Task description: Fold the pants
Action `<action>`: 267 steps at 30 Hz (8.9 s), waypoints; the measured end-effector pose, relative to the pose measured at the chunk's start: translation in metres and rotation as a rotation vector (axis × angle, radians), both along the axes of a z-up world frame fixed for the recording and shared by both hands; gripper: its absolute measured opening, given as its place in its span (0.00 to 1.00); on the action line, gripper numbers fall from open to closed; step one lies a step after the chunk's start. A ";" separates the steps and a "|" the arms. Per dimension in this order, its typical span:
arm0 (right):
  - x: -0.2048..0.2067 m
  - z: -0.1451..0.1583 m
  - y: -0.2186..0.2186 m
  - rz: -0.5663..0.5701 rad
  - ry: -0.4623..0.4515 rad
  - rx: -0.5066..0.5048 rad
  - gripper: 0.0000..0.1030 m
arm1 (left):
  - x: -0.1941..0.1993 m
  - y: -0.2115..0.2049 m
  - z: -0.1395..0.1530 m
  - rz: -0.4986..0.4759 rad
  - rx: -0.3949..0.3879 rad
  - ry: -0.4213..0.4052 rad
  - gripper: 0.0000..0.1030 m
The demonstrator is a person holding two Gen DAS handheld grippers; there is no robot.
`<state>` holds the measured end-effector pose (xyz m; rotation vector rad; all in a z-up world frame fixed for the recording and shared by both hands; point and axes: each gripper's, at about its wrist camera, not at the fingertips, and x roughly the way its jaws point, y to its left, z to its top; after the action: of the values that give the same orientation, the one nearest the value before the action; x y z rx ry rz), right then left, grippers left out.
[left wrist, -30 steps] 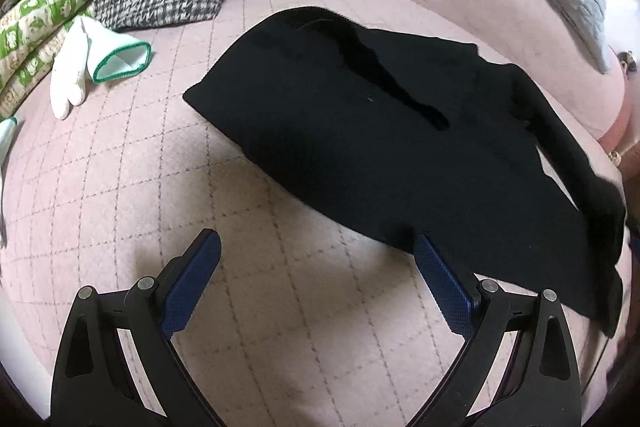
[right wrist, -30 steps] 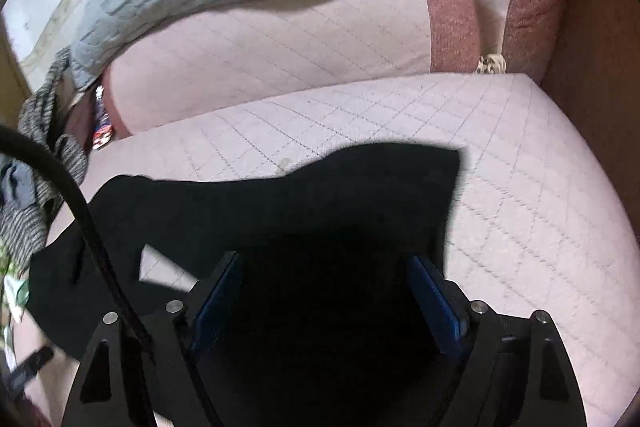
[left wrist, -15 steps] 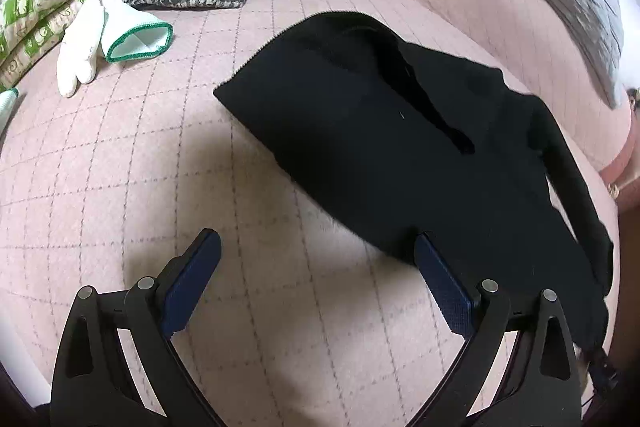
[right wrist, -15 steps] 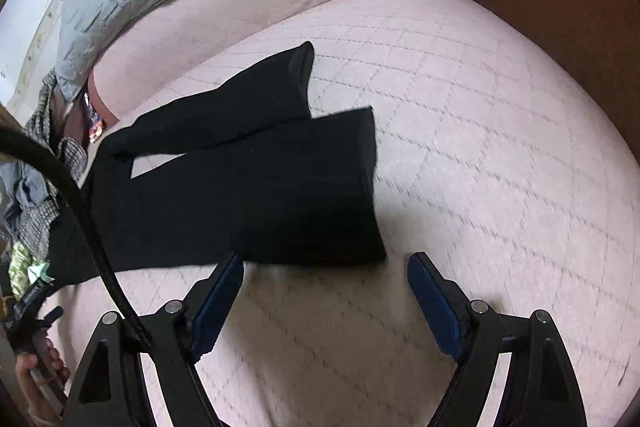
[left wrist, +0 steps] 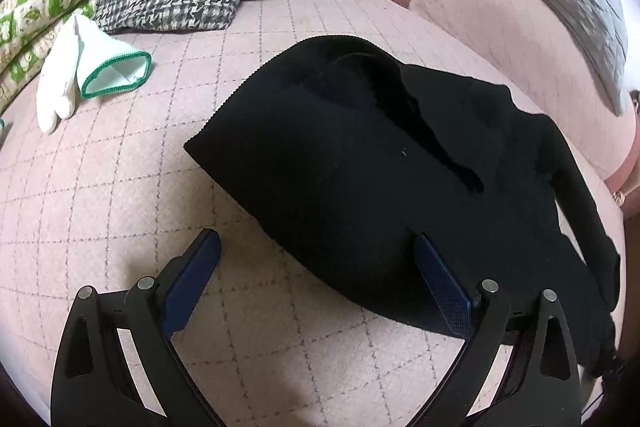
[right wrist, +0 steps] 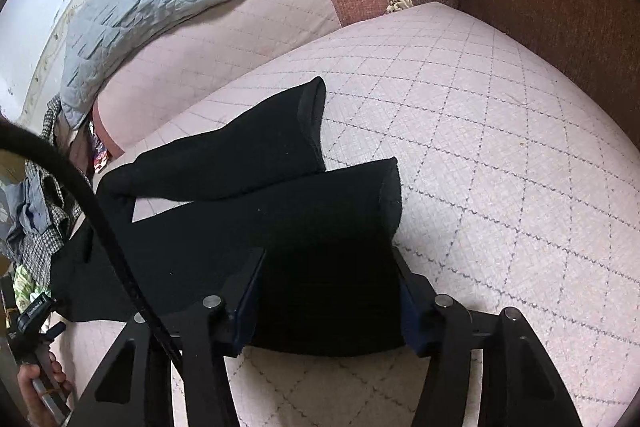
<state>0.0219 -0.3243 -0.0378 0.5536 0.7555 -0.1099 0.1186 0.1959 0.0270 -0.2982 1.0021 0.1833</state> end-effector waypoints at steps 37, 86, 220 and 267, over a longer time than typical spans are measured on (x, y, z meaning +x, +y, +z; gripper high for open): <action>-0.035 0.019 0.035 0.057 0.016 -0.092 0.55 | -0.042 0.021 0.020 -0.012 -0.013 -0.051 0.95; -0.117 0.033 0.009 0.036 0.116 -0.060 0.24 | -0.130 0.039 0.041 -0.237 -0.114 0.024 0.12; 0.052 0.027 0.334 0.770 -0.167 0.647 0.14 | -0.029 0.056 0.025 -0.260 -0.674 0.032 0.22; -0.056 -0.039 0.028 0.045 -0.131 0.535 0.34 | -0.089 -0.099 0.016 -0.285 -0.660 0.121 0.55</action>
<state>-0.0341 -0.2967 -0.0770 1.0400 0.6670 0.1760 0.0294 0.0974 0.0425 -0.7434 1.1948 -0.4037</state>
